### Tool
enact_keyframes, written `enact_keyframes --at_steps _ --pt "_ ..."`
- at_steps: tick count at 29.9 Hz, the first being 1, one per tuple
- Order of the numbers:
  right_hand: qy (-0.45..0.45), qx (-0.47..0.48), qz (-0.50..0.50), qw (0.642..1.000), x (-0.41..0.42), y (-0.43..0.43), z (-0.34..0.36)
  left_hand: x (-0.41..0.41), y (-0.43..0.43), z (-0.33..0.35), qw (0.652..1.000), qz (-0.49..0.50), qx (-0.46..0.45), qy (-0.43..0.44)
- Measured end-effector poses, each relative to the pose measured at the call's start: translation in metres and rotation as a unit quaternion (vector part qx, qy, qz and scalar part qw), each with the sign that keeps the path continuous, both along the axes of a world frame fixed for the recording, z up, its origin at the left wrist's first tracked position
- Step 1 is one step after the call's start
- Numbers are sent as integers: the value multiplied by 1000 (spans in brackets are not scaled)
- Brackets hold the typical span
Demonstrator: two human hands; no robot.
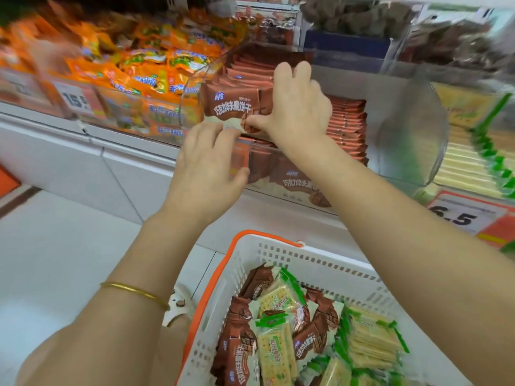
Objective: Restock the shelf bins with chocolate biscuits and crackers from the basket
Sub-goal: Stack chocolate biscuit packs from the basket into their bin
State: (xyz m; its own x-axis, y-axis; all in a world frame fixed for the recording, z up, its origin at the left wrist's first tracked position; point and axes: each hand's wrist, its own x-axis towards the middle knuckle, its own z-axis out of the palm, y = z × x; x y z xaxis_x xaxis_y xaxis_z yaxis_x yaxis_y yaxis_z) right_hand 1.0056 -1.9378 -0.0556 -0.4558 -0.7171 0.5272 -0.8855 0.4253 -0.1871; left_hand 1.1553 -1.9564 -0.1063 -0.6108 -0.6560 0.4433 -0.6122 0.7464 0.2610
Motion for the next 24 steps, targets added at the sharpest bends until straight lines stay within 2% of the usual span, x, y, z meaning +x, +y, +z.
enact_keyframes --at_steps 13,19,24 --pt "-69 37 72 994 1 -3 0 -2 8 -1 1000 15 12 0" --pt "-174 2 116 978 -8 11 6 -3 14 1 1000 8 -6 11" --pt "-196 -93 162 963 -5 95 15 -7 43 11 992 -54 -94 64"
